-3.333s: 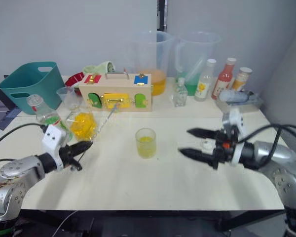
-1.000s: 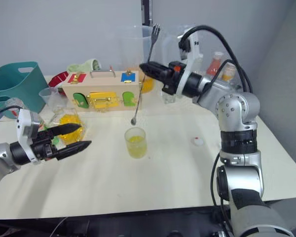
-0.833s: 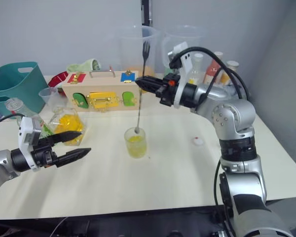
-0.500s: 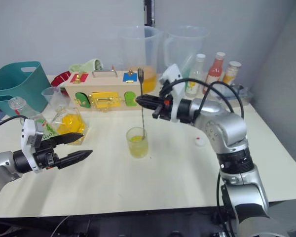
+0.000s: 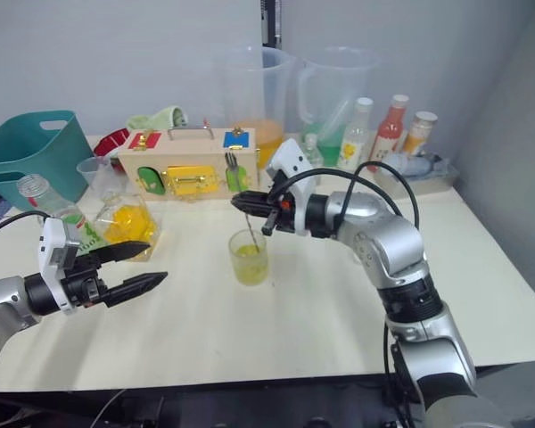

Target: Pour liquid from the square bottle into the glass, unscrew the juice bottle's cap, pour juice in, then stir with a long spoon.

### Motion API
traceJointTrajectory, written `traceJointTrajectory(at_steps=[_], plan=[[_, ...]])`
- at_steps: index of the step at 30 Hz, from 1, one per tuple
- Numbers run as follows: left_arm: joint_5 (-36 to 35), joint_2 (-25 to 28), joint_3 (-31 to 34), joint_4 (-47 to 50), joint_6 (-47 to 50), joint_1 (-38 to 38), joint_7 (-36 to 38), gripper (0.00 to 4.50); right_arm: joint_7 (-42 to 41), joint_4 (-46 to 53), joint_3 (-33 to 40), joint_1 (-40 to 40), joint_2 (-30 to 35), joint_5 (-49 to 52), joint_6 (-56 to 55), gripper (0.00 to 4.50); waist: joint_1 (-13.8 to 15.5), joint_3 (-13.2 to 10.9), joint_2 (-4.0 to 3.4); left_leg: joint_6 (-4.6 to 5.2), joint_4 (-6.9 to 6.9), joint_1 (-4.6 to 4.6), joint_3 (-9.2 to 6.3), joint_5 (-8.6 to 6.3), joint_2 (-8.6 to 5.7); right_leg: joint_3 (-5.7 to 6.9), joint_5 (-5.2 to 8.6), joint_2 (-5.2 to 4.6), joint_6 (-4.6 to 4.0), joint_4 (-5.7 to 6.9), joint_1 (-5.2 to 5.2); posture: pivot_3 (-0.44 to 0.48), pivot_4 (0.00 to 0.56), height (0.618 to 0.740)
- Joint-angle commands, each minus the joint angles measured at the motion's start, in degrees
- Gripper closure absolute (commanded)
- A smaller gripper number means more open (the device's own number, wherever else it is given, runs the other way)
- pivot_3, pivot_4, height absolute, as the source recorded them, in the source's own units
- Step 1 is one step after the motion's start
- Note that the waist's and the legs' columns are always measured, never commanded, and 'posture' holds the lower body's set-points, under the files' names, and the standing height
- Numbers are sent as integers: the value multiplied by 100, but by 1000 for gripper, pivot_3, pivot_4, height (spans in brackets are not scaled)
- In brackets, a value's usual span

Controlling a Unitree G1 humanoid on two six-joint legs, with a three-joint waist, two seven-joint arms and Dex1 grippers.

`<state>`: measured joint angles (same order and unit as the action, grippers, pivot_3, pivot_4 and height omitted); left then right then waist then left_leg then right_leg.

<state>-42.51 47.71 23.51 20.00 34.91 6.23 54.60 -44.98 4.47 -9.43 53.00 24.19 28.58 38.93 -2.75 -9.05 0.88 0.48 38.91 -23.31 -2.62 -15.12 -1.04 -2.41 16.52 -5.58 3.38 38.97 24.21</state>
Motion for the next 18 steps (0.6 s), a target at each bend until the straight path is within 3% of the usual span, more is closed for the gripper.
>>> traceJointTrajectory(at_steps=[1,7,18], plan=[[27,33,93,160,-167,8,-42,13,-52,-35,24,166,-91,-171,-262,4500,4,0,0,0,0,0,-1,0,0,0,0,1,0,1,0,0,150,740],[96,-12,62,217,-208,26,-157,13,-126,-276,-154,314,-53,-831,-862,4500,8,0,0,-1,1,-1,-1,1,-2,1,0,-1,0,1,0,0,150,740],[91,-163,-1,286,-320,-68,-321,13,-370,-575,-162,669,-711,-803,-1110,4500,-7,0,0,-8,0,0,-2,4,-1,1,0,4,-1,3,2,0,150,740]])
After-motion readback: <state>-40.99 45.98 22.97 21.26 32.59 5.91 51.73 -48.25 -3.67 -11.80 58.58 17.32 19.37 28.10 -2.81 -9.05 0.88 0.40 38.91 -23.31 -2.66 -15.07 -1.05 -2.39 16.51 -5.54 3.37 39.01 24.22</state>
